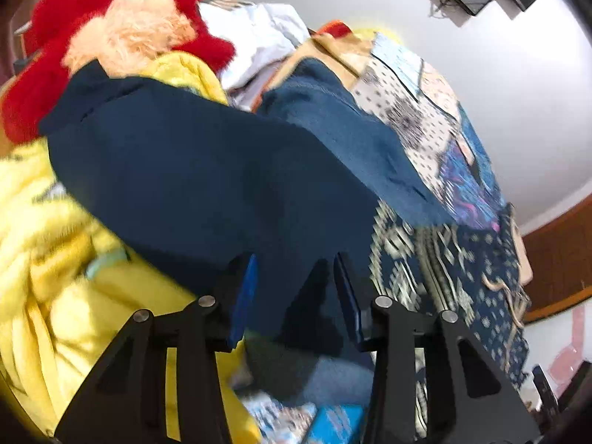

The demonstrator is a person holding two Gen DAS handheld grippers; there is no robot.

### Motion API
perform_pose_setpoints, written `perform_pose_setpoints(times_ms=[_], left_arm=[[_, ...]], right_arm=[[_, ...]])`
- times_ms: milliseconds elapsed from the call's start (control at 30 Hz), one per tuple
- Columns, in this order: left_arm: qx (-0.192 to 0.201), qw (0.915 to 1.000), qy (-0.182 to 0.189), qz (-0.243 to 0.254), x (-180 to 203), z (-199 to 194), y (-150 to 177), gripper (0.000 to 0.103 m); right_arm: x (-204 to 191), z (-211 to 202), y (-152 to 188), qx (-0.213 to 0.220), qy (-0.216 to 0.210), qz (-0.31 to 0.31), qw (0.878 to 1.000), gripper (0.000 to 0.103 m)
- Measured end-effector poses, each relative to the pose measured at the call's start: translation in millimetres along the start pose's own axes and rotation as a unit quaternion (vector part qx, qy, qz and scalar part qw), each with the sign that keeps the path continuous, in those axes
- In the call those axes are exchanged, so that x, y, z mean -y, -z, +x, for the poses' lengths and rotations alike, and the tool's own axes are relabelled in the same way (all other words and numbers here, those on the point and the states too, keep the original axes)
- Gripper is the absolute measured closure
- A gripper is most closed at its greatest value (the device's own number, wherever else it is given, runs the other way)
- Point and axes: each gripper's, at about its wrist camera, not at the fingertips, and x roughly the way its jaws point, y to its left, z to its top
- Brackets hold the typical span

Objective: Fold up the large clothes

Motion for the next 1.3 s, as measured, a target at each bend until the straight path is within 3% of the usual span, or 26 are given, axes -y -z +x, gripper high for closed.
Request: perform_pose_setpoints(times_ms=[100, 133, 267, 367, 500, 567, 633, 667, 700, 733, 800, 867, 1067, 1300], left_arm=[[-0.017, 0.9996, 0.015, -0.015, -6.8, -3.4, 12.2, 0.03], [-0.017, 0.9992, 0.024, -0.028, -11.5, -5.0, 16.3, 0.028], [-0.033, 0.9951, 0.053, -0.076, -34.1, 3.6, 22.4, 0.028], [-0.022, 0.9927, 0.063, -0.1, -46.9, 12.1, 18.2, 0.029], [0.01, 0.995, 0.036, -0.092, -45.3, 19.9, 3.3, 0.032], [0.035, 0.9969, 0.02, -0.068, -36.0, 17.9, -3.1, 0.037], [0.056, 0.9978, -0.009, -0.035, -22.2, 11.9, -9.0, 0.063], [0.066, 0.997, -0.036, -0.015, -13.0, 7.9, -12.3, 0.072], [0.075, 0.9946, -0.07, 0.006, -3.5, 4.3, -15.2, 0.093], [0.084, 0.9907, -0.103, 0.031, 7.0, 0.4, -17.2, 0.101], [0.111, 0.9803, -0.144, 0.077, 27.2, -13.4, -19.3, 0.101], [0.138, 0.9721, -0.154, 0.111, 47.2, -31.9, -20.5, 0.101], [0.21, 0.9514, -0.099, 0.203, 137.0, -97.3, -22.5, 0.101], [0.211, 0.9336, 0.023, 0.289, 261.1, -125.3, 10.1, 0.101]], right_arm=[[2.2, -6.5, 3.2, 0.002, 0.0, 0.0, 1.0, 0.0], [2.0, -7.6, 4.4, 0.001, 0.001, -0.002, 1.0, 0.0], [0.3, -7.2, 8.0, -0.002, 0.001, -0.013, 1.0, 0.0], [-2.1, -4.6, 9.5, -0.004, 0.002, -0.02, 1.0, 0.0], [-2.3, 0.9, 11.4, -0.01, -0.001, -0.016, 1.0, 0.0], [-1.1, 3.4, 12.1, -0.013, 0.0, -0.014, 1.0, 0.0], [1.0, 4.4, 12.9, -0.015, 0.001, -0.011, 1.0, 0.0], [2.4, 4.2, 13.0, -0.015, 0.002, -0.009, 1.0, 0.0], [4.2, 3.4, 13.2, -0.015, 0.002, -0.006, 1.0, 0.0], [5.8, 2.5, 13.3, -0.015, 0.002, -0.003, 1.0, 0.0], [9.7, -0.8, 13.4, -0.014, 0.0, 0.005, 1.0, 0.0], [13.2, -6.3, 13.2, -0.01, -0.003, 0.013, 1.0, 0.0], [20.9, -28.0, 12.7, 0.007, -0.007, 0.024, 1.0, 0.0], [39.3, -64.9, 13.4, 0.029, -0.01, 0.041, 0.999, 0.0]])
